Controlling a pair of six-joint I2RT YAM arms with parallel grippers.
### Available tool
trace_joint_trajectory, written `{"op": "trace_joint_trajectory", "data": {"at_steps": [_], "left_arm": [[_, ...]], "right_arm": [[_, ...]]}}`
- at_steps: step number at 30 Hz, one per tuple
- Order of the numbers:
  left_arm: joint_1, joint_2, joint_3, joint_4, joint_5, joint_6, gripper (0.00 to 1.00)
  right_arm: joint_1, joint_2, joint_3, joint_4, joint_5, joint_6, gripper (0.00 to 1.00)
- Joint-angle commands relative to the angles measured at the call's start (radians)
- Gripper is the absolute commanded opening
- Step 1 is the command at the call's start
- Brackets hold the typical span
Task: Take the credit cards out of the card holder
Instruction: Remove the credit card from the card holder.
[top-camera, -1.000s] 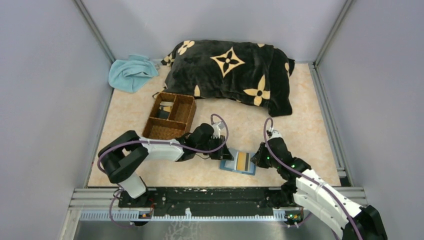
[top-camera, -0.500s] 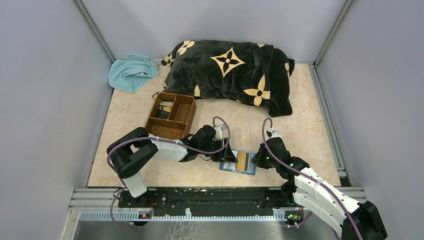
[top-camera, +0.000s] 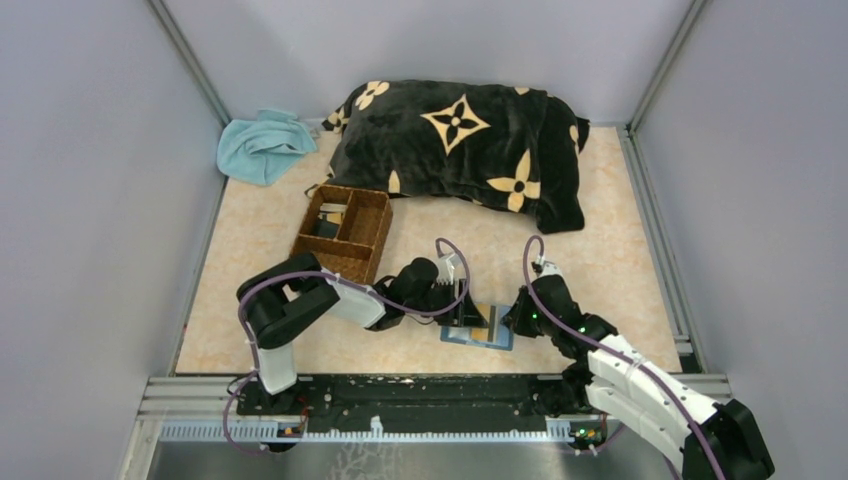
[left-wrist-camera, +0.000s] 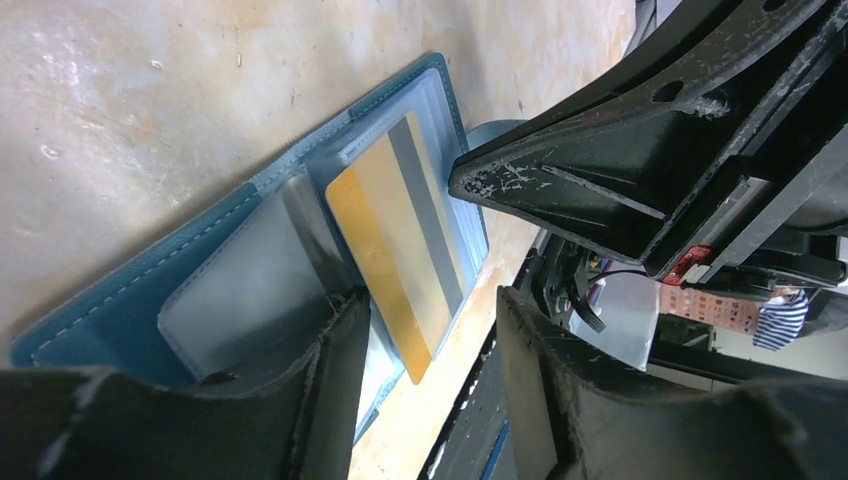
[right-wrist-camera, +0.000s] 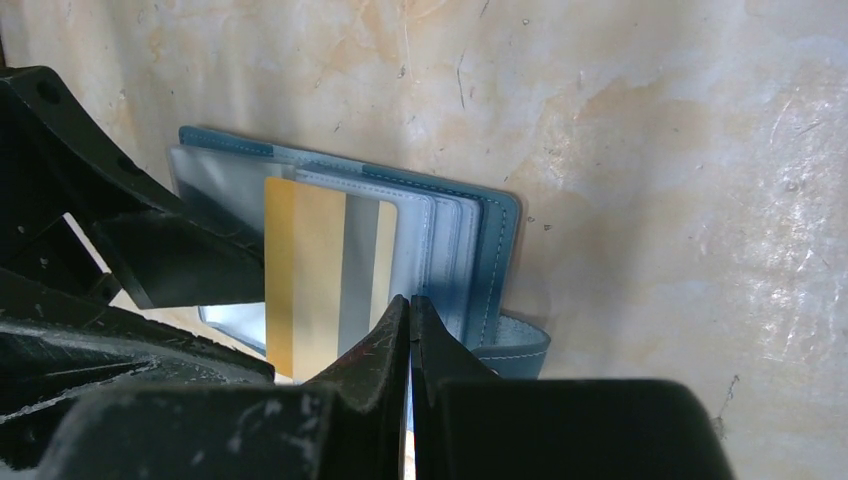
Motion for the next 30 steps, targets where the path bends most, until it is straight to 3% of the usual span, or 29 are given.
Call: {"op": "trace_joint_trajectory", "data": {"at_steps": [1, 8, 16, 20, 25, 30], "left_arm": [[-0.014, 0.022, -0.012, 0.028, 0.003, -0.009, 0.53], [-0.014, 0.001, -0.006, -0.021, -0.02, 0.001, 0.19], [-0.012, -0.008, -0.015, -0.054, -0.03, 0.007, 0.02], [-0.012, -0.022, -0.015, -0.071, -0.035, 0.014, 0.01], [-0.009, -0.042, -0.025, -0.087, -0.044, 0.022, 0.16], [-0.007, -0.04, -0.03, -0.074, -0.039, 0.015, 0.16]], "right_arm": [[0.005, 0.005, -0.021, 0.049, -0.014, 0.014, 0.0], [0.005, 0.005, -0.029, 0.058, -0.018, 0.019, 0.0], [0.005, 0.011, -0.037, 0.067, -0.017, 0.022, 0.0], [0.005, 0.017, -0.04, 0.072, -0.013, 0.025, 0.0], [0.005, 0.03, -0.038, 0.075, -0.008, 0.028, 0.0], [0.005, 0.036, -0.04, 0.077, -0.007, 0.028, 0.0]]}}
